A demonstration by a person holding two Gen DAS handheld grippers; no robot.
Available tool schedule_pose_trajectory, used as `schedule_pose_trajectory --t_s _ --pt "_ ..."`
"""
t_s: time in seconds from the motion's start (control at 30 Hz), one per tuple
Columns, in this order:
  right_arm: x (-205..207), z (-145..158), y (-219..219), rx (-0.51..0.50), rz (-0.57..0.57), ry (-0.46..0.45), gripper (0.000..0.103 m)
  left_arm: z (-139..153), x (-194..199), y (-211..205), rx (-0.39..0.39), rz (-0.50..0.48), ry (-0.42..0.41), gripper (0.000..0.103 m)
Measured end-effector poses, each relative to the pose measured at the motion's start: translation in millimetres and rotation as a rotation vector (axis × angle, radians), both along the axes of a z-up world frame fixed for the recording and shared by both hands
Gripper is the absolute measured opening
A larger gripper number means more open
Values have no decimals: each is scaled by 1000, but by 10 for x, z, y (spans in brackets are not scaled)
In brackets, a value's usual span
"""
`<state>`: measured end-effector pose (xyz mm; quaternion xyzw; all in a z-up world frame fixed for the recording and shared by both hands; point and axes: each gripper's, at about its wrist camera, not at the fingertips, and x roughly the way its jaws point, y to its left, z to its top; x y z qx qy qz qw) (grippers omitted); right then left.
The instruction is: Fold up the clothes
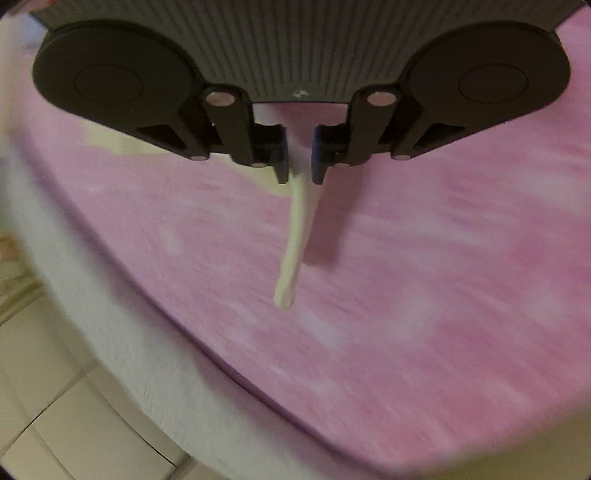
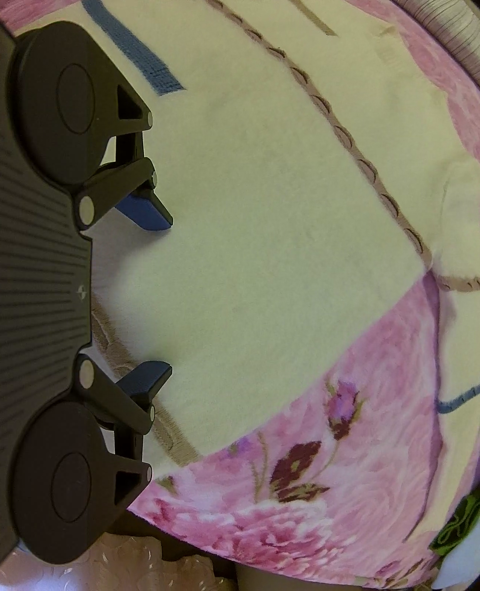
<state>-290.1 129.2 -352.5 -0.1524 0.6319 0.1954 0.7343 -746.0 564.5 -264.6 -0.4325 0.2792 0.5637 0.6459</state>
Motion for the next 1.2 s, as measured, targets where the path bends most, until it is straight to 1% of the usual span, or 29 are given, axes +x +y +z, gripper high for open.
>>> schedule_pose_trajectory --t_s 0.03,0.07,0.1,0.17,0.23,0.27,0.3,0.37,0.47,0.5,0.53,0.57,0.6,0.67,0.7,0.8,0.83,0.87,0.9,0.93,0.97,1.0,1.07,1.1,1.13,1.17,1.2 --pt "1 -7 9 0 5 0 84 -57 -136 -99 -34 20 44 30" --pt "-9 -11 17 0 11 -1 86 -145 -273 -192 -82 38 71 28" --pt "-18 -14 24 0 16 -2 87 -247 -416 -297 -139 78 46 27" --pt "-33 -14 27 1 34 -2 88 -400 -566 -462 -217 150 -82 27" --pt "-44 -8 18 5 57 1 87 -498 -555 -585 -244 191 -228 33" --pt "-43 2 -4 6 68 5 87 -543 -500 -626 -245 206 -285 38" --pt "-42 12 -25 7 80 9 87 -587 -446 -623 -234 223 -320 41" --pt "-31 40 -93 8 87 9 87 -697 -326 -530 -193 249 -322 42" --pt "14 52 -229 4 80 0 87 -903 -146 -256 -161 272 -276 42" --pt "27 50 -273 2 74 -3 87 -946 -108 -189 -147 268 -249 39" --pt "29 51 -308 3 70 -5 87 -983 -79 -127 -133 263 -221 37" --pt "34 49 -357 3 65 -7 87 -987 -75 -92 -115 260 -198 27" --pt "43 62 -383 3 62 -7 87 -981 -78 -66 -96 258 -177 3" --pt "37 74 -458 4 61 -5 87 -942 -150 -67 -85 250 -172 3" --pt "35 77 -486 4 60 -6 87 -877 -188 -126 -75 245 -160 3" --pt "30 60 -543 9 40 -3 87 -568 -355 -464 -41 219 -121 4" --pt "27 60 -564 12 34 -1 87 -513 -424 -594 -40 211 -113 4" --pt "24 60 -584 15 28 0 87 -474 -496 -730 -42 204 -108 8" --pt "20 60 -605 17 22 1 87 -516 -519 -808 -55 193 -60 11" --pt "-1 61 -605 20 23 1 87 -583 -527 -869 -71 180 1 12" --pt "-14 56 -604 21 27 0 87 -651 -535 -929 -87 168 62 11" --pt "-27 51 -603 22 31 -1 87 -740 -531 -970 -103 149 141 11" --pt "-36 52 -601 27 42 -3 87 -766 -508 -1065 -57 88 202 12" --pt "-40 67 -613 33 51 -2 87 -730 -471 -1105 -55 60 227 11" --pt "-45 83 -626 40 59 -2 87 -675 -436 -1153 -61 39 227 11" --pt "-40 105 -658 43 70 -8 87 -612 -395 -1213 -61 16 192 13" --pt "-34 128 -691 46 80 -15 86 -543 -338 -1300 -67 -26 127 13"
